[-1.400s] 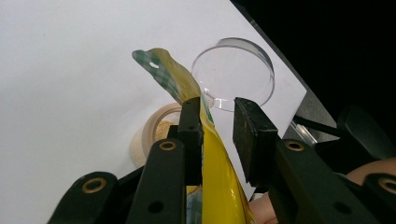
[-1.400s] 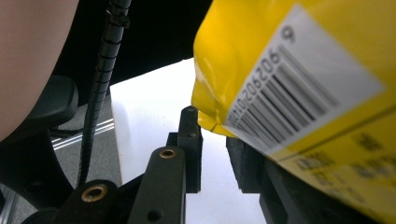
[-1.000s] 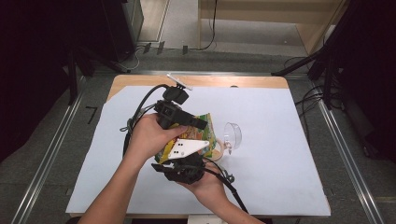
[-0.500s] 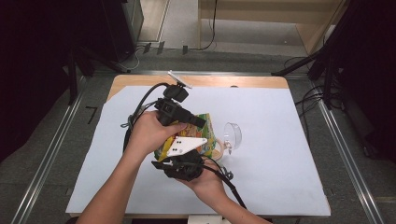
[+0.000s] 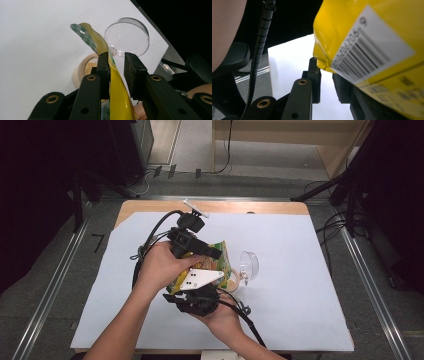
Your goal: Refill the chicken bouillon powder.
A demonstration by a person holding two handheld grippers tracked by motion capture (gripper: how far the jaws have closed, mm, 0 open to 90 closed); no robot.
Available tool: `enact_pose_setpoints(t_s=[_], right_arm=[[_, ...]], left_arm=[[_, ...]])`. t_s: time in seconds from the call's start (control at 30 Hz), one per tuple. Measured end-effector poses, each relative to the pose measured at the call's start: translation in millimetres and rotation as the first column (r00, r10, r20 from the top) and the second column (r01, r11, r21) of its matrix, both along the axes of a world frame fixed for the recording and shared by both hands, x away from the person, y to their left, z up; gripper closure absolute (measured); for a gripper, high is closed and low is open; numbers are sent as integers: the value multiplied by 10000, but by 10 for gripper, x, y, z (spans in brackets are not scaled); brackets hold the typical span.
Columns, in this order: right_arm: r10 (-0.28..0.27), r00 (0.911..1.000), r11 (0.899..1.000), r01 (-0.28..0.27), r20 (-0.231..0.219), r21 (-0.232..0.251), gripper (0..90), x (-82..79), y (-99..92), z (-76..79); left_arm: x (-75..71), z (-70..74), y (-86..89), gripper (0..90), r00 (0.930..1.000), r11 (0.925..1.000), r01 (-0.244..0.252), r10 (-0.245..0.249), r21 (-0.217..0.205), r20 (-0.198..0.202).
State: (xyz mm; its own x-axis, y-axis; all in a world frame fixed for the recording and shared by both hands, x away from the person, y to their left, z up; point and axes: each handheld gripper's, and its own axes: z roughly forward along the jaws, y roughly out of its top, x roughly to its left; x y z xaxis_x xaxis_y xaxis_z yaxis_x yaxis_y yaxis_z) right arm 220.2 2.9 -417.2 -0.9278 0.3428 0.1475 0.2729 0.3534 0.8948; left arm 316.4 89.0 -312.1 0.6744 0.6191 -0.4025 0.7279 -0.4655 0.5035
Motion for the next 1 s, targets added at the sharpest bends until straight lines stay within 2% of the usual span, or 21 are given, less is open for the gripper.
enact_pose_setpoints(t_s=[0.6, 1.0], right_arm=[[-53, 9998, 9999, 55, 187, -98, 782, 1, -19, -26], [-70, 10000, 9999, 71, 52, -103, 782, -1, -24, -22]], left_arm=[[-27, 4, -22, 749, 9999, 10000, 92, -92, 24, 68], [-11, -6, -32, 750, 9999, 9999, 129, -129, -7, -27]])
